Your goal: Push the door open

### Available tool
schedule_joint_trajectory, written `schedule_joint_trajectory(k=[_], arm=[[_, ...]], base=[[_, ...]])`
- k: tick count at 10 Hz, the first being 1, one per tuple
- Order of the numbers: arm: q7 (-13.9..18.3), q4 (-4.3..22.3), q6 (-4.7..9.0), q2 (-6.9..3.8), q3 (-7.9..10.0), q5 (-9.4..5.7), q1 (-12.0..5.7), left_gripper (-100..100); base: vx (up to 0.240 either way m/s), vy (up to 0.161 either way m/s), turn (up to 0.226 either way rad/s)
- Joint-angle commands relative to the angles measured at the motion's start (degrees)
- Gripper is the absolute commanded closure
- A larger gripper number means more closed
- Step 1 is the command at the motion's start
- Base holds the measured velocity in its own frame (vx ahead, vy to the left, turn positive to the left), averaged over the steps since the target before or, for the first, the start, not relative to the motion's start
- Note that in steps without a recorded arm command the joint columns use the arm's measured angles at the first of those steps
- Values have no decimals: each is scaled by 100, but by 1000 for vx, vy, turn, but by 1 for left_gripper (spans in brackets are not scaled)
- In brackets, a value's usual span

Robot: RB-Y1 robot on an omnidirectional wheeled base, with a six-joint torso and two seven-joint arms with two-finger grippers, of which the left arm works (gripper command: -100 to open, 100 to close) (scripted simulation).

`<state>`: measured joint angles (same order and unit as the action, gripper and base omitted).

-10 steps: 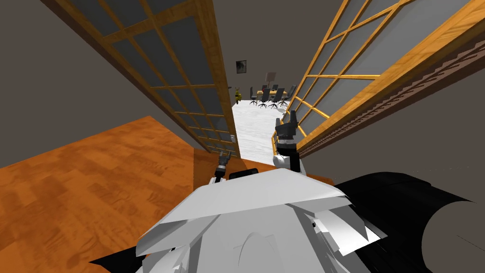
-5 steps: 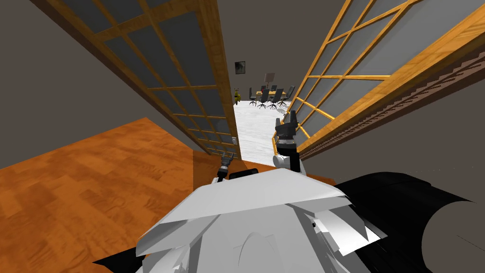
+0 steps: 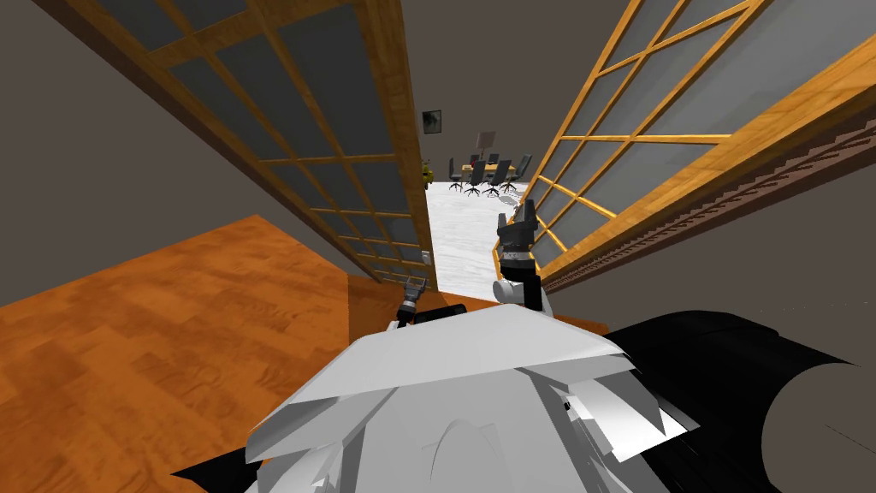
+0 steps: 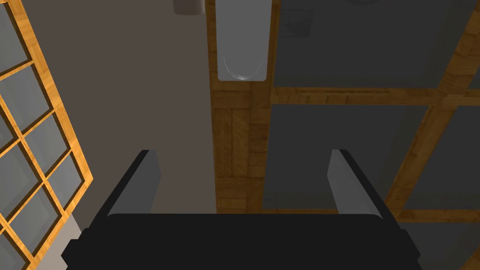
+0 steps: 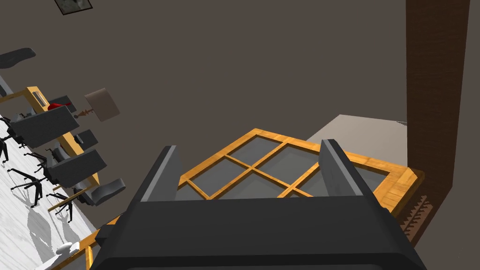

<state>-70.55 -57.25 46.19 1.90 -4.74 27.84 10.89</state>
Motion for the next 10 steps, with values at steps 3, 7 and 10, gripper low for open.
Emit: schedule_joint_trajectory(k=[3,7,10], arm=[[-150,221,80,-142,30,1,-101,-100],[-164,292,99,-307,69,-39,-147,-100],[-175,349,114,-92,99,-70,-184,-100]], base=[[63,10,-17],[184,-84,-17],[209,-68,-18]])
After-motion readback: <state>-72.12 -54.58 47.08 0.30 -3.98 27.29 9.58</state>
